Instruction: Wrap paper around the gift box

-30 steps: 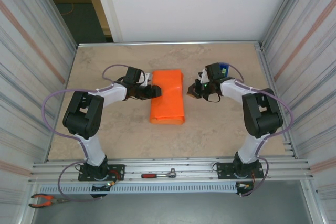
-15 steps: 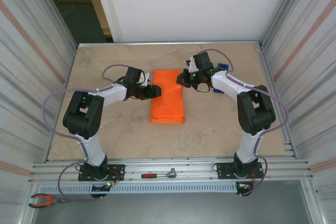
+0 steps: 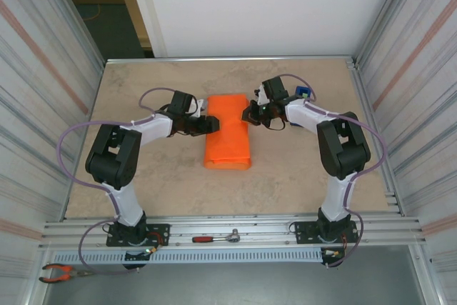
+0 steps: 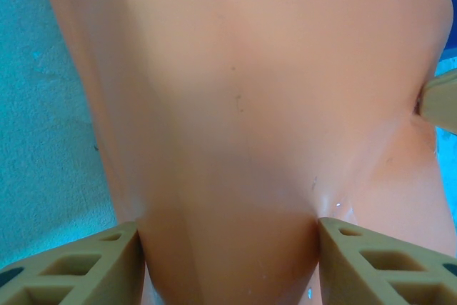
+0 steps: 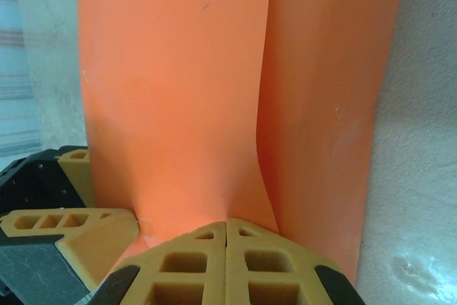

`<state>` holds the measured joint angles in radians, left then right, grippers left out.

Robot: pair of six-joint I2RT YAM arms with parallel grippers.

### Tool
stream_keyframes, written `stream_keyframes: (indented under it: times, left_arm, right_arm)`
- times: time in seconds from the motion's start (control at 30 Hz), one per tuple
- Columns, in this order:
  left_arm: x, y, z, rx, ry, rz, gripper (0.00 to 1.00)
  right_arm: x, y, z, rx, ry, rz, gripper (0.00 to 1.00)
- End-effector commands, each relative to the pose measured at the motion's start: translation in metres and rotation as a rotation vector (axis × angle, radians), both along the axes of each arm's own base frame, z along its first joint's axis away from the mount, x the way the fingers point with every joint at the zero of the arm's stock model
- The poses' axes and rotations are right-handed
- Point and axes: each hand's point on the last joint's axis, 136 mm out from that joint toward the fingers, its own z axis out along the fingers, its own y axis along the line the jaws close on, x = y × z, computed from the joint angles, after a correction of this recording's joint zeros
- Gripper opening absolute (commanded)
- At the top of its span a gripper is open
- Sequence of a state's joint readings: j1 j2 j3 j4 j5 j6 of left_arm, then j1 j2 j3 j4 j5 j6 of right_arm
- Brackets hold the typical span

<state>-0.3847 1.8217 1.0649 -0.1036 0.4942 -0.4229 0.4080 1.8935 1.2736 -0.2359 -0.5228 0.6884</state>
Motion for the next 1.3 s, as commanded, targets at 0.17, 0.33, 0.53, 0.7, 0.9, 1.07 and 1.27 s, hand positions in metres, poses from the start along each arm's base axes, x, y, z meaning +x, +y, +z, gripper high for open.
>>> stream_keyframes:
  times: [0.17, 0.33, 0.53, 0.7, 0.9, 1.07, 1.27]
  left_arm:
    - [-0.042, 0.02, -0.054, 0.167, 0.18, -0.004, 0.58]
    - [-0.035, 0.017, -0.04, 0.158, 0.154, -0.007, 0.59]
    - [-0.017, 0.01, -0.007, 0.113, 0.084, -0.018, 0.63]
    - [0.004, 0.0, 0.04, 0.021, -0.02, -0.045, 0.68]
    - [0.018, 0.003, 0.112, -0.153, -0.172, -0.051, 0.73]
    - [-0.002, 0.025, 0.125, -0.161, -0.212, 0.017, 0.75]
    - [-0.055, 0.048, 0.093, -0.069, -0.174, 0.086, 0.78]
  right_arm:
    - [-0.014, -0.002, -0.013, -0.02, 0.03, 0.009, 0.02]
    - [-0.016, -0.003, -0.019, -0.01, 0.057, 0.016, 0.03]
    - [-0.017, 0.0, 0.014, 0.017, -0.001, 0.047, 0.05]
    - [-0.024, 0.001, 0.049, 0.045, -0.07, 0.072, 0.12]
    - [-0.037, -0.007, 0.073, -0.006, -0.134, 0.068, 0.37]
    - [-0.057, -0.026, 0.075, -0.128, -0.175, 0.025, 0.75]
    - [-0.09, -0.042, 0.052, -0.204, -0.135, -0.018, 0.88]
